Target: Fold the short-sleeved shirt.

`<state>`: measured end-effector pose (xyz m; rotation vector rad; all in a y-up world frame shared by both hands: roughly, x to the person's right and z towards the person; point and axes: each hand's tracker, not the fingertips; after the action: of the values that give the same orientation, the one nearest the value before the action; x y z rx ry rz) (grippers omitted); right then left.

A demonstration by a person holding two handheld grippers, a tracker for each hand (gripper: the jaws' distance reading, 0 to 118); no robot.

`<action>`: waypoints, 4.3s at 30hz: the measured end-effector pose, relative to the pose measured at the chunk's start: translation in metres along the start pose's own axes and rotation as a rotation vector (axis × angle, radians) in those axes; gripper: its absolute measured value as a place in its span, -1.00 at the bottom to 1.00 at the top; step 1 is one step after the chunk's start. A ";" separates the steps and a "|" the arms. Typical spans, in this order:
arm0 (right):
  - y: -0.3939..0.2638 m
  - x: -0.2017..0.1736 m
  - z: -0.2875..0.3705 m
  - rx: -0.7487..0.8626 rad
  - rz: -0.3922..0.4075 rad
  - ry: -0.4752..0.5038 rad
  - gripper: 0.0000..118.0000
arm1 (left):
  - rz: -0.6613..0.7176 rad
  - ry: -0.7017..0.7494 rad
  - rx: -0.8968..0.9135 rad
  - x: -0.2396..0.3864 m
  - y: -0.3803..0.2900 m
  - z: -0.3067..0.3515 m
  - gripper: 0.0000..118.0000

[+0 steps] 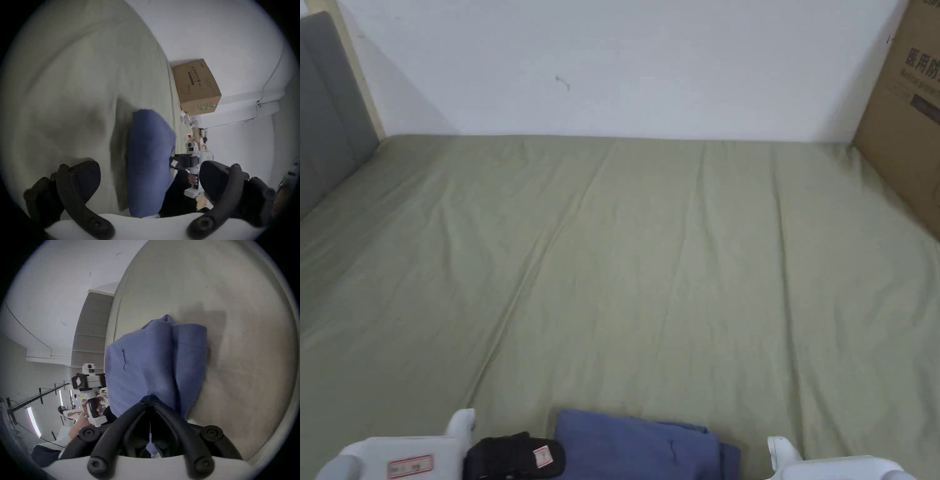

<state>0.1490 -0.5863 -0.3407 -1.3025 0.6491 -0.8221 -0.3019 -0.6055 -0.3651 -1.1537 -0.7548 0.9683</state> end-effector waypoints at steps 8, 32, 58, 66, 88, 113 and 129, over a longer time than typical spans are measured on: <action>0.001 -0.003 0.000 0.002 -0.006 -0.004 -1.00 | 0.096 -0.296 -0.069 -0.021 0.010 -0.060 0.36; 0.004 -0.110 0.065 0.173 0.243 -0.047 -1.00 | -0.381 0.644 0.125 0.071 0.065 0.150 -0.62; 0.004 -0.135 0.071 0.242 0.361 -0.213 -1.00 | -0.425 0.824 0.175 0.115 0.042 0.148 -0.18; -0.007 -0.187 0.118 0.501 0.508 -0.376 -1.00 | -0.518 0.628 0.321 0.224 0.007 0.041 -0.99; -0.029 -0.230 0.156 1.243 0.785 -0.565 1.00 | -0.943 0.759 1.110 0.336 -0.067 -0.009 1.00; -0.042 -0.235 0.149 1.231 0.821 -0.602 1.00 | -0.986 0.763 1.103 0.341 -0.082 -0.004 1.00; -0.039 -0.237 0.146 1.199 0.839 -0.630 1.00 | -0.941 0.769 1.112 0.341 -0.078 -0.001 1.00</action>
<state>0.1266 -0.3118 -0.2861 -0.0756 0.0662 0.0120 -0.1440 -0.3031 -0.2879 -0.0489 -0.0024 0.0060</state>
